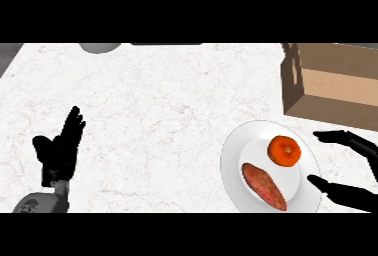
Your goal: Pick the sweet potato from the plate and place it in the cardboard box
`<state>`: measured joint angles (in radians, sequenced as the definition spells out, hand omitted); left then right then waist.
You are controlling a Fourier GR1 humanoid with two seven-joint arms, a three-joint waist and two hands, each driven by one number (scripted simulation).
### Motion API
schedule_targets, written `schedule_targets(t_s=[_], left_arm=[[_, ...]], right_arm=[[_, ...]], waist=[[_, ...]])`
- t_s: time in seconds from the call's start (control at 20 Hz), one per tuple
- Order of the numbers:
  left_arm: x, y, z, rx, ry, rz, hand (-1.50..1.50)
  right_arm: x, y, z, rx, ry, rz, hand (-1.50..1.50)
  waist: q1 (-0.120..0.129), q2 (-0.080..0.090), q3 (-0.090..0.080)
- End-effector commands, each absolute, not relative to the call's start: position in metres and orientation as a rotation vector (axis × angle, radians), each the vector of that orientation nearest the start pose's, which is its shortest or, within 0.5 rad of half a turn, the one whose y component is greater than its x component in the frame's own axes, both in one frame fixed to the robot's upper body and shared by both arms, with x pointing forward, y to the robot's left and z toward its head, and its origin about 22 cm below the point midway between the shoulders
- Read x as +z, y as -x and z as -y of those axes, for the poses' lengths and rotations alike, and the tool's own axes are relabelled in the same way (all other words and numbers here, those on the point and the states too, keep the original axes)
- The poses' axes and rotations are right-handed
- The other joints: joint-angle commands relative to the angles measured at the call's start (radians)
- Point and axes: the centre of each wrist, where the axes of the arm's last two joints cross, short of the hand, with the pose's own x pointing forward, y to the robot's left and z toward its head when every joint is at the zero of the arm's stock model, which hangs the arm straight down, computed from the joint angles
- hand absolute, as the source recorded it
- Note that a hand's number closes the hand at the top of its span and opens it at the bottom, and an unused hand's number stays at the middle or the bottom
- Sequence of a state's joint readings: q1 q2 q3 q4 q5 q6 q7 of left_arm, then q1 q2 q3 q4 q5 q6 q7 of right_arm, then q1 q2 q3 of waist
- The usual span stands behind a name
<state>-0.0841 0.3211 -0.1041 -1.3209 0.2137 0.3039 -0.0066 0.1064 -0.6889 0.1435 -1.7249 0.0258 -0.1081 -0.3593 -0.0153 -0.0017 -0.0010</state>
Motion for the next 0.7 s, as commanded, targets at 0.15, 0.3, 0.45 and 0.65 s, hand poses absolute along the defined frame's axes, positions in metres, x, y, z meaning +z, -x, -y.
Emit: schedule_targets(t_s=[0.15, 0.3, 0.45, 0.65], left_arm=[[-0.029, -0.252, -0.279, 0.074, -0.313, 1.386, 0.00], [-0.025, -0.258, -0.279, 0.088, -0.340, 1.378, 0.00], [-0.028, -0.256, -0.274, 0.049, -0.289, 1.383, 0.00], [-0.018, -0.255, -0.271, 0.064, -0.293, 1.391, 0.00]], right_arm=[[0.109, -0.196, 0.354, 0.982, 0.508, 1.685, -1.50], [0.134, -0.186, 0.331, 1.017, 0.495, 1.598, -1.50], [0.158, -0.203, 0.329, 1.081, 0.488, 1.509, -1.50], [0.154, -0.198, 0.310, 1.178, 0.493, 1.405, -1.50]], waist=[[0.003, -0.002, 0.000], [-0.001, -0.003, -0.001], [0.017, 0.001, -0.001], [0.024, 0.001, 0.001]])
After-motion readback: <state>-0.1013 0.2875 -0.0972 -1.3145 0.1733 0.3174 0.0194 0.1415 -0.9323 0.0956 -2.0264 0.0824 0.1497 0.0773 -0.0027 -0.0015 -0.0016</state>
